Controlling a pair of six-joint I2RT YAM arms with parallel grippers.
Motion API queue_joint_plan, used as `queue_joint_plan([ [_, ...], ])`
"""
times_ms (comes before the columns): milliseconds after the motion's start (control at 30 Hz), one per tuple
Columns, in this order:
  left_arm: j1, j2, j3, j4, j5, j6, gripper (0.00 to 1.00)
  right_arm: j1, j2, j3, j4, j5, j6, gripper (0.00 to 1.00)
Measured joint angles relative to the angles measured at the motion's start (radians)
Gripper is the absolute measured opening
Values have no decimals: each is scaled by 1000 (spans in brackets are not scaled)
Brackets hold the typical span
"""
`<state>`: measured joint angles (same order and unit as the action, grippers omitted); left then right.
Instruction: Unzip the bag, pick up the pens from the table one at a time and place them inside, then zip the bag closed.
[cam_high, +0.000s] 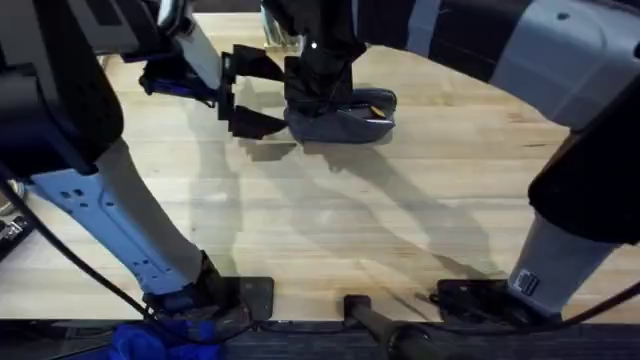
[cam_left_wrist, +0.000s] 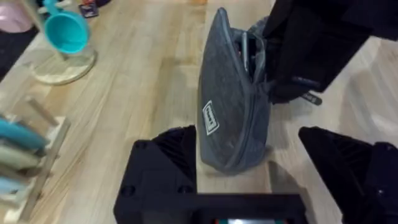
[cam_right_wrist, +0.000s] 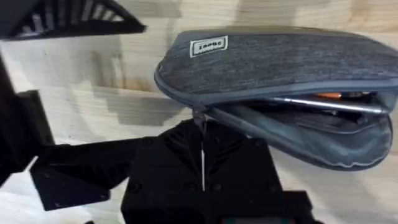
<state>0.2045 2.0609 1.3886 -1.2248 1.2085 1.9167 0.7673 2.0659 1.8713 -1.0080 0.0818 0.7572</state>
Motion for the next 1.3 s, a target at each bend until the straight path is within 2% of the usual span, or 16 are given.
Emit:
queue_joint_plan([
  [267, -86, 14, 0, 31, -9, -37, 909, 0, 0, 0, 0, 0, -14, 31],
  [400, -104, 29, 0, 40, -32, -41, 774, 0, 0, 0, 0, 0, -18, 31],
  [467, -104, 29, 0, 55, -41, -50, 741, 0, 0, 0, 0, 0, -18, 31],
  [533, -103, 29, 0, 71, -50, -67, 619, 0, 0, 0, -1, 0, -21, 31],
  [633, -103, 29, 0, 83, -53, -85, 367, 0, 0, 0, -2, -1, -25, 31],
  [767, -103, 29, 1, 89, -53, -93, 219, 0, 0, 0, -4, -7, -25, 31],
  [867, -101, 29, 1, 92, -53, -95, 72, 0, 0, 0, -5, -8, -25, 31],
  [933, -101, 29, 1, 92, -53, -97, 46, 0, 0, 0, -5, -8, -25, 31],
  [1300, -101, 29, 1, 96, -53, -100, 44, 0, 0, 0, -5, -8, -40, 31],
])
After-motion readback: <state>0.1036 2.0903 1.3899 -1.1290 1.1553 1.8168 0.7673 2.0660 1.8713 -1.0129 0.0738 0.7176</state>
